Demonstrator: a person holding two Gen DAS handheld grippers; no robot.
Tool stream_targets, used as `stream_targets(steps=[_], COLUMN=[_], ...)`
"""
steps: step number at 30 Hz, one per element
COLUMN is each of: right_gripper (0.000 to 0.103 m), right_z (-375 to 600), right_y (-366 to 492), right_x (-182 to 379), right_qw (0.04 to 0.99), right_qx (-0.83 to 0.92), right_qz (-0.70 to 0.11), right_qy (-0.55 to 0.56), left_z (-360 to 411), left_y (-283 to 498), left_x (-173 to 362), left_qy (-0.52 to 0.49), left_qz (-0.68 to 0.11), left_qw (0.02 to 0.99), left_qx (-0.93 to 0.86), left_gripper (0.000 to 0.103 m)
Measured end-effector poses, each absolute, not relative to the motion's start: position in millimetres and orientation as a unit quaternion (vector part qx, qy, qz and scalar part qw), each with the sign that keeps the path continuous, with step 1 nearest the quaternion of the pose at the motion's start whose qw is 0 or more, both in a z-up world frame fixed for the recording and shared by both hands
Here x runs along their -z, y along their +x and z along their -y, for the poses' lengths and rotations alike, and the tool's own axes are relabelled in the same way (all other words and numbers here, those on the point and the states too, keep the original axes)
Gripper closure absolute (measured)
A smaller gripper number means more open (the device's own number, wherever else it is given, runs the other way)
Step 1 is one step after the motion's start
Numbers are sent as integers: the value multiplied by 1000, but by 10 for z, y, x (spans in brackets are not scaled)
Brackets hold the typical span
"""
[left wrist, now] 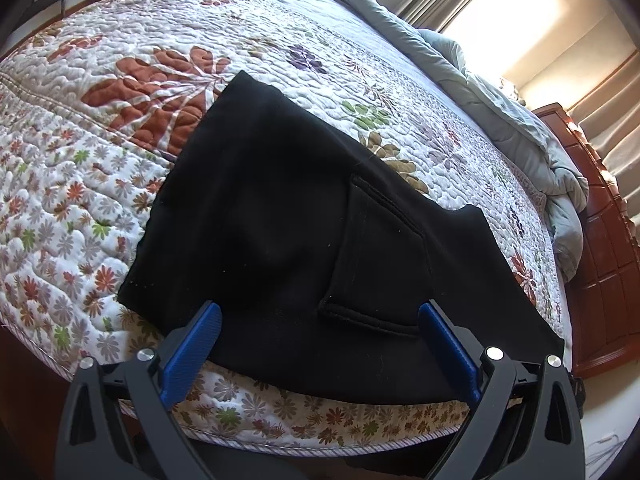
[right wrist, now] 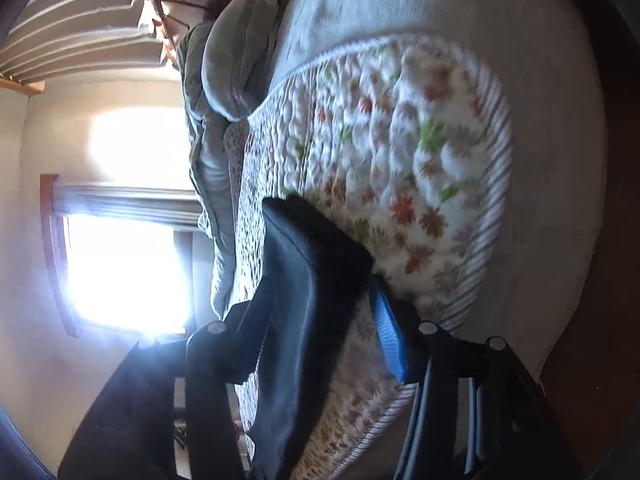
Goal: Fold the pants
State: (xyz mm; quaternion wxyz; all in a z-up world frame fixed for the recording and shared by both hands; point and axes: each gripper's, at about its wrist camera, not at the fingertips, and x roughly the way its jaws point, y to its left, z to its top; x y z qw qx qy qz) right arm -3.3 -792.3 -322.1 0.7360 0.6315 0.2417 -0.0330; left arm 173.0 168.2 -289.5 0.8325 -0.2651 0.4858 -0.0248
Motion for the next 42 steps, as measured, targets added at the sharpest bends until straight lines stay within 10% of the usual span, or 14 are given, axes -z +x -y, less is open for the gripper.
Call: stream_targets(steps=[14, 19, 42], right_gripper=[57, 93, 94], right_z=[7793, 7799, 6371], right_y=[368, 410, 692], right_x=[3213, 3279, 916], right_qw=[744, 738, 893], right_qx=[-32, -11, 0], right_qz=[-231, -249, -268], right_qy=[626, 627, 360], left_z=[-1682, -1696, -1752], left_y=[1717, 1722, 1602], left_x=[2912, 2931, 2931], left_qy=[-270, -278, -302], left_qz=[-487, -487, -461], left_qw=[830, 828, 834], left_qx=[25, 26, 37], left_gripper=[4, 4, 4])
